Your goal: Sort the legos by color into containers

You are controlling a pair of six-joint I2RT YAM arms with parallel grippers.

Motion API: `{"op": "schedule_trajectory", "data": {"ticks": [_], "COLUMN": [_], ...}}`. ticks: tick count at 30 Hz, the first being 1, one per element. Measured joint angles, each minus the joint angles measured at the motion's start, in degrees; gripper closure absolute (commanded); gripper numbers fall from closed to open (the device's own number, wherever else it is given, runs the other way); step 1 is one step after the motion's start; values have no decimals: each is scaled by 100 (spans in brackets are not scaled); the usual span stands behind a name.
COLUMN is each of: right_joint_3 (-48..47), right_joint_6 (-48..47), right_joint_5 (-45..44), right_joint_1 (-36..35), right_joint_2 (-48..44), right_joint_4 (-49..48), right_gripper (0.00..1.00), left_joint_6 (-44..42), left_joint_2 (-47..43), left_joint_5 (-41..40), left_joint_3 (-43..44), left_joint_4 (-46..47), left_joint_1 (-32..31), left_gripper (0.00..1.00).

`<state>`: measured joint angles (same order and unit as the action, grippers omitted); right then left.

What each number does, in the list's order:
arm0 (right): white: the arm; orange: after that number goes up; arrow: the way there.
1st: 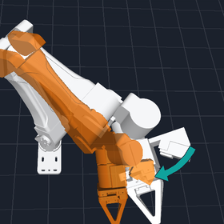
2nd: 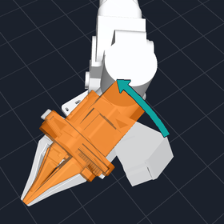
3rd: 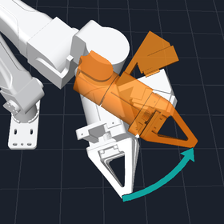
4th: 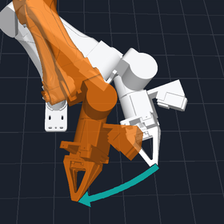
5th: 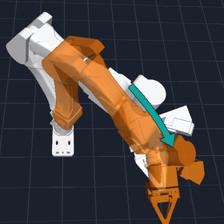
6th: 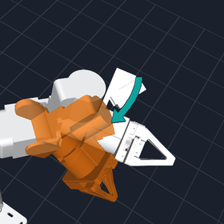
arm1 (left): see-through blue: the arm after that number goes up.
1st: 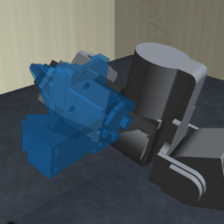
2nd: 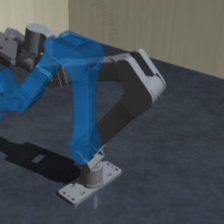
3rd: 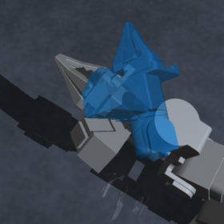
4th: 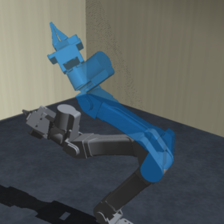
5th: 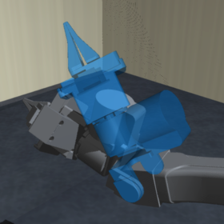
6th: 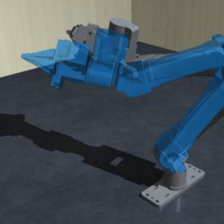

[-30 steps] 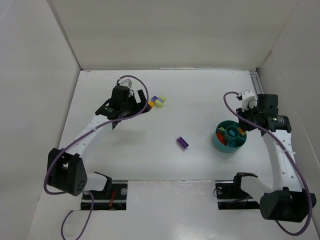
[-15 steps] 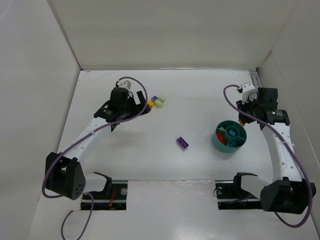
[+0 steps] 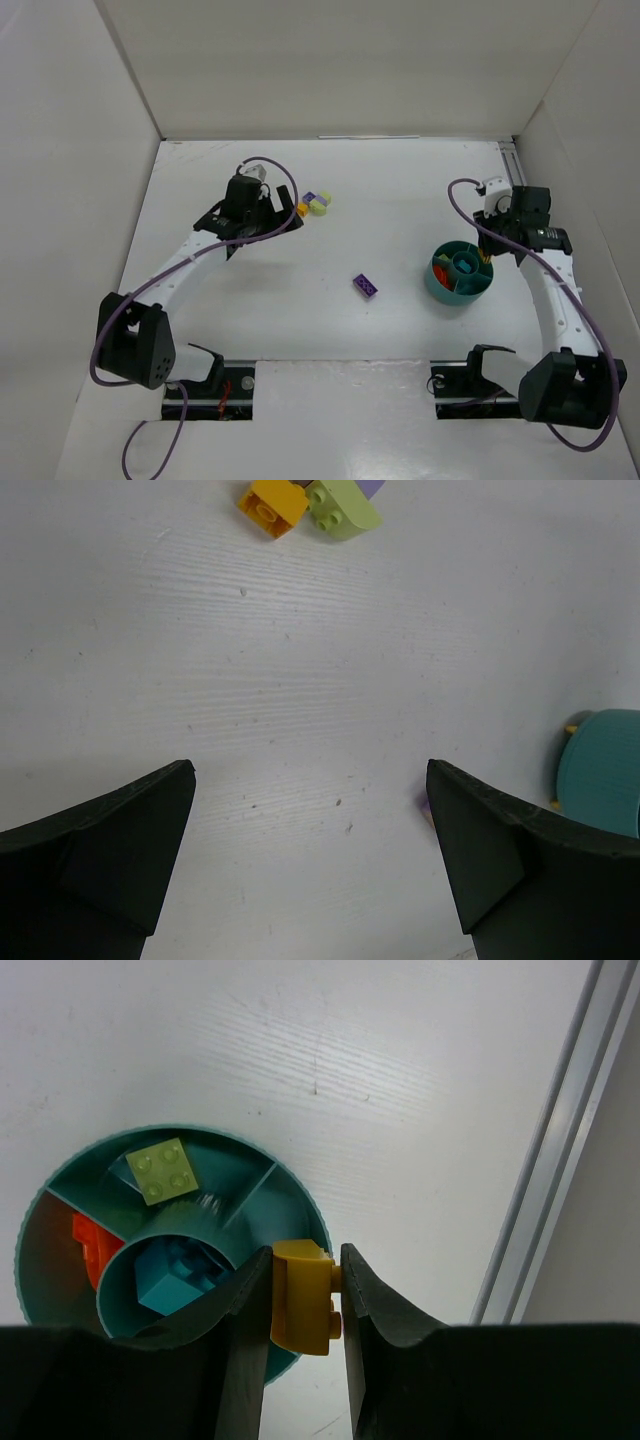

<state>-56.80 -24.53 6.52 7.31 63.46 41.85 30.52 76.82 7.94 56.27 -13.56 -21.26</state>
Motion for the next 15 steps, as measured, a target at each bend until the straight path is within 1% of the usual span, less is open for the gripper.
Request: {"op": "schedule_trajectory", "data": {"ticks": [5, 9, 11, 15], "right_joint_3": [240, 271, 304, 367], "right_joint_6": [61, 81, 83, 96], "right_joint_5": [9, 7, 0, -7], "right_joint_1": [50, 50, 55, 61], "right_joint_2": [0, -35, -81, -114], "right_joint_4": [-28, -33, -37, -50], "right_gripper": [91, 89, 86, 84], "left_joint_6": [0, 0, 0, 0], "left_joint_2": [31, 31, 39, 61], "left_joint_5": [4, 4, 4, 7], "left_joint_3": [0, 0, 0, 0], "left_joint_4": [0, 0, -2, -4], "left_joint_1": [0, 0, 0, 0], "left_gripper": [0, 0, 0, 0]}}
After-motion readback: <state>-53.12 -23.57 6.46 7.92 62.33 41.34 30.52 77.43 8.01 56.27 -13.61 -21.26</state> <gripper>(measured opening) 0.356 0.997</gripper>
